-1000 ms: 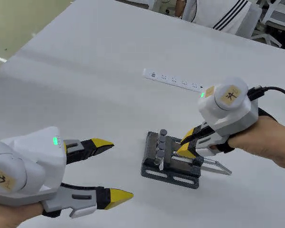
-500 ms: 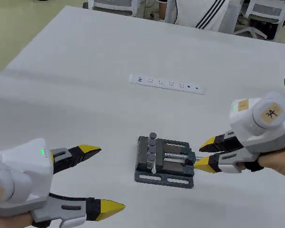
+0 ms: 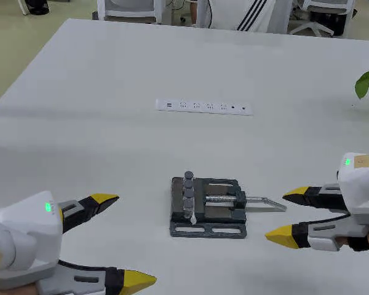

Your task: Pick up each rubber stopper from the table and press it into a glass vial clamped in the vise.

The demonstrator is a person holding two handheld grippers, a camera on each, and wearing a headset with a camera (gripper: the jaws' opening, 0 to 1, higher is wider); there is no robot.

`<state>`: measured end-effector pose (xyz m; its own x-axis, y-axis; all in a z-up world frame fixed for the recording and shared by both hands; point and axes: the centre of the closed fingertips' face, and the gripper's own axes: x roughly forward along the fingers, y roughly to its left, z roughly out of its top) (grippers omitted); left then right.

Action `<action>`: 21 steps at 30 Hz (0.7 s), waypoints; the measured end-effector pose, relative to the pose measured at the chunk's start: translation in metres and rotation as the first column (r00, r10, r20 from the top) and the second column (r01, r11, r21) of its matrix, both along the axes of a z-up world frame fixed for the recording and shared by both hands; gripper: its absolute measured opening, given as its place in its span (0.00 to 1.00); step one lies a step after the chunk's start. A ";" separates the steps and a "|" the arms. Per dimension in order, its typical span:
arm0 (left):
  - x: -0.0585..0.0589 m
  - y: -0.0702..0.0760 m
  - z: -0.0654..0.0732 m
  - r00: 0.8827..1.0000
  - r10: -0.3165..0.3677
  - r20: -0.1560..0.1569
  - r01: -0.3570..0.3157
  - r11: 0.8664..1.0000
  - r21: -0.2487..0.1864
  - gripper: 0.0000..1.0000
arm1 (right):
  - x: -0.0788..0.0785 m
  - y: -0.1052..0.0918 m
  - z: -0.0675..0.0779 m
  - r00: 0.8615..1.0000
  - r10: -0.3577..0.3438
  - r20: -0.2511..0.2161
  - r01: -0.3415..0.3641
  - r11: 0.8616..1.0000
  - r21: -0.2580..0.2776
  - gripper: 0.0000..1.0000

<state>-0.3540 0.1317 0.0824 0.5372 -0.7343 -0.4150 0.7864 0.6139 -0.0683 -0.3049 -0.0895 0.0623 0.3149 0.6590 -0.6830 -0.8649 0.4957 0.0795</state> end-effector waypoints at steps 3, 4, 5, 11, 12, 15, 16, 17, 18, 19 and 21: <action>0.003 0.001 -0.002 1.000 0.009 -0.006 -0.009 1.000 0.000 0.93 | -0.007 -0.002 -0.002 1.000 -0.003 0.008 0.003 1.000 0.030 0.69; 0.003 0.001 -0.003 1.000 0.010 -0.007 -0.010 1.000 0.002 0.93 | -0.008 -0.003 -0.003 1.000 -0.004 0.014 0.003 0.999 0.041 0.72; 0.004 0.002 -0.004 1.000 0.014 -0.010 -0.014 1.000 0.003 0.94 | -0.009 -0.004 -0.003 1.000 -0.002 0.024 0.001 0.998 0.058 0.75; 0.005 0.001 -0.007 1.000 0.018 -0.016 -0.018 1.000 0.003 0.97 | -0.015 -0.007 -0.004 0.998 -0.021 0.052 0.015 0.994 0.111 0.88; 0.006 0.001 -0.008 1.000 0.021 -0.018 -0.021 1.000 0.007 0.97 | -0.015 -0.009 -0.005 0.998 -0.027 0.051 0.021 0.993 0.118 0.89; 0.006 0.000 -0.010 0.999 0.026 -0.022 -0.026 1.000 0.006 0.99 | -0.017 -0.011 -0.006 0.998 -0.027 0.052 0.021 0.992 0.122 0.89; 0.006 0.000 -0.011 0.999 0.027 -0.024 -0.027 1.000 0.005 0.99 | -0.017 -0.010 -0.005 0.998 -0.029 0.057 0.021 0.991 0.131 0.90; 0.006 -0.001 -0.011 0.999 0.030 -0.024 -0.030 1.000 0.002 0.99 | -0.017 -0.010 -0.004 0.998 -0.033 0.054 0.025 0.990 0.140 0.90; 0.007 -0.001 -0.011 0.999 0.032 -0.024 -0.032 0.999 0.000 0.99 | -0.018 -0.009 -0.005 0.998 -0.032 0.052 0.024 0.989 0.143 0.90; 0.006 -0.001 -0.013 0.999 0.035 -0.028 -0.035 0.999 0.003 0.99 | -0.019 -0.008 -0.005 0.998 -0.026 0.055 0.018 0.990 0.143 0.90; 0.006 -0.002 -0.014 0.999 0.037 -0.029 -0.037 0.999 0.005 0.99 | -0.019 -0.007 -0.005 0.998 -0.021 0.057 0.013 0.989 0.147 0.91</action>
